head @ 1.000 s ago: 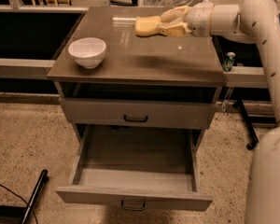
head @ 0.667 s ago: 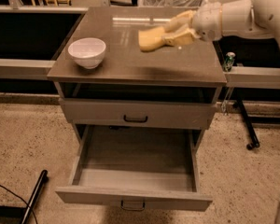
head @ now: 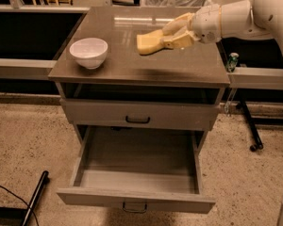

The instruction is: Place sponge into middle drawer

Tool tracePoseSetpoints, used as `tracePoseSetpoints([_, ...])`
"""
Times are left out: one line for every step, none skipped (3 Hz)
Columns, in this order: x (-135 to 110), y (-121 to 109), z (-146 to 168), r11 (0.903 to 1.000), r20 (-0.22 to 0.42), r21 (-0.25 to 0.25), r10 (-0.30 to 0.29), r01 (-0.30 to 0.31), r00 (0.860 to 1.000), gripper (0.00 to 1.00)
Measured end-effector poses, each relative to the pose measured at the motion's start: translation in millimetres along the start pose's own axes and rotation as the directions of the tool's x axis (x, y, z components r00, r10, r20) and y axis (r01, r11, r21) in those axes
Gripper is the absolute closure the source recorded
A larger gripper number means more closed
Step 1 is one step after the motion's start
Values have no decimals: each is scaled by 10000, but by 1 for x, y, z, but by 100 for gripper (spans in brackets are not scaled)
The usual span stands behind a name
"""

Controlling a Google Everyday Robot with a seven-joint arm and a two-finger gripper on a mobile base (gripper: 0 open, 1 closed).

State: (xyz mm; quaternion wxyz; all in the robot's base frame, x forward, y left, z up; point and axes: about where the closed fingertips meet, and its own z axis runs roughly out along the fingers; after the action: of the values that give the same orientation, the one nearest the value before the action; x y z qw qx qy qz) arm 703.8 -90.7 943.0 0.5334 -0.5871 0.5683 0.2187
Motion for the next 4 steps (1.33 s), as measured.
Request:
tracePoseSetpoints([12,17,7,10000,-285,-20,68,-69,9996,100])
tracePoseSetpoints([3,45,-9,9977,-413,675,114,-86,9991,100])
tracePoseSetpoints([23,99,6,9982,-351,371,480,-467,9982,100])
tracePoseSetpoints([39,133,27,9966,-545,-328,743,-762,9957,100])
